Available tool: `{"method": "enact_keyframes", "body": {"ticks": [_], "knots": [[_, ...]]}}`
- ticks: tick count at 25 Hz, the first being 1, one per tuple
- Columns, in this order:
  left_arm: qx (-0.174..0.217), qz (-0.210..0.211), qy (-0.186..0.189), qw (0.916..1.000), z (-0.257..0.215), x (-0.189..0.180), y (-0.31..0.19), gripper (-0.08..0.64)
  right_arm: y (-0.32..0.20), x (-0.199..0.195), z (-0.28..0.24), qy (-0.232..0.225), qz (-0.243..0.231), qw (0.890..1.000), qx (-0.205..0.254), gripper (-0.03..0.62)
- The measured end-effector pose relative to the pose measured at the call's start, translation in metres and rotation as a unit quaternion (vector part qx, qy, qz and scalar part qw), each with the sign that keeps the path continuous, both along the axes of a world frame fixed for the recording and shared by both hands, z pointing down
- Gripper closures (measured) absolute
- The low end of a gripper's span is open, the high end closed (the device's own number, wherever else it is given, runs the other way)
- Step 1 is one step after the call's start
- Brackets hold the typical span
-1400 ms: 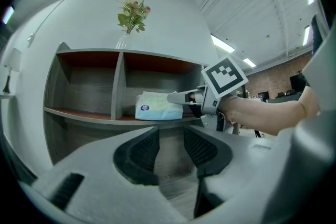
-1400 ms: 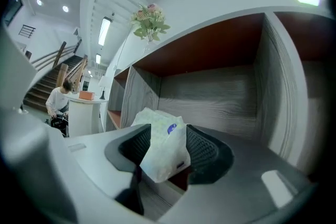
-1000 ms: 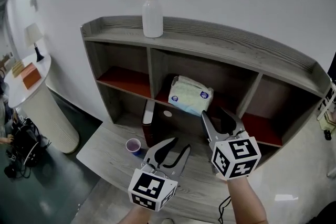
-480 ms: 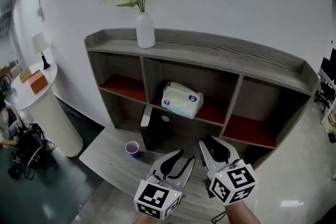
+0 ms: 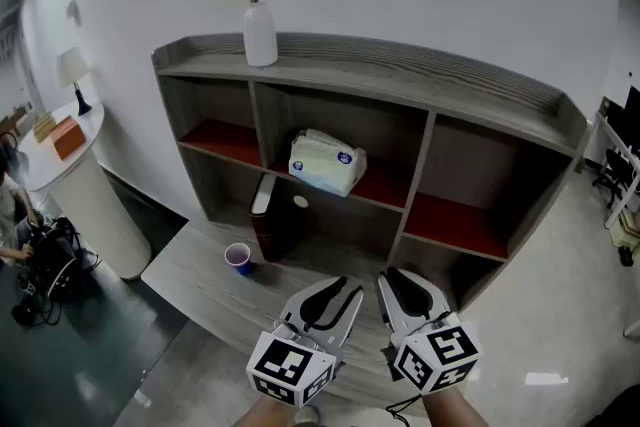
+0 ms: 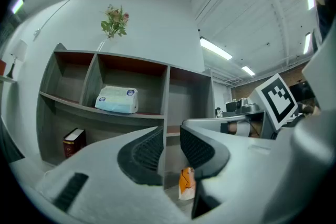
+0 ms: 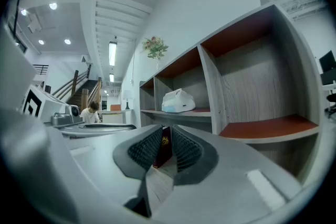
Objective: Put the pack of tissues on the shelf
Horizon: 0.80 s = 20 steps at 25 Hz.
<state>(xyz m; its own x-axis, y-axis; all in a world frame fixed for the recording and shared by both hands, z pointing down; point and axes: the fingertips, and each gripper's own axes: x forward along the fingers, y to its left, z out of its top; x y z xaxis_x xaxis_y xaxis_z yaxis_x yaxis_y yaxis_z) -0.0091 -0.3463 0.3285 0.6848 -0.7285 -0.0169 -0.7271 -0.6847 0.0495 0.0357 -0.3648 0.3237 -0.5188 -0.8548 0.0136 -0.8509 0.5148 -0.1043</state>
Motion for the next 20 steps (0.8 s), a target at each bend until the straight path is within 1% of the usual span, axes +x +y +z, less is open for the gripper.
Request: {"method": "enact_keyframes", "body": {"ticks": [2, 6, 9, 11, 14, 20], "knots": [[-0.003, 0.002, -0.004, 1.0000, 0.005, 0.005, 0.004, 0.471, 0.006, 0.004, 0.007, -0.004, -0.001, 1.000, -0.007, 0.542], [-0.015, -0.004, -0.026, 0.9995, 0.021, 0.007, 0.009, 0.471, 0.013, 0.008, 0.024, -0.010, -0.002, 1.000, -0.023, 0.560], [-0.025, -0.012, -0.025, 0.9993, 0.031, 0.003, 0.012, 0.471, 0.017, 0.007, 0.035, -0.015, -0.006, 0.999, -0.035, 0.566], [-0.024, -0.014, -0.022, 0.9994, 0.034, 0.001, 0.016, 0.476, 0.021, 0.005, 0.041, -0.019, -0.010, 0.999, -0.040, 0.571], [-0.023, -0.016, -0.025, 0.9993, 0.040, 0.000, 0.024, 0.502, 0.026, 0.001, 0.046, -0.022, -0.015, 0.999, -0.041, 0.594], [-0.047, -0.021, -0.035, 0.9981, 0.061, -0.003, 0.034, 0.516, 0.038, -0.009, 0.061, -0.015, -0.026, 0.998, -0.056, 0.597]]}}
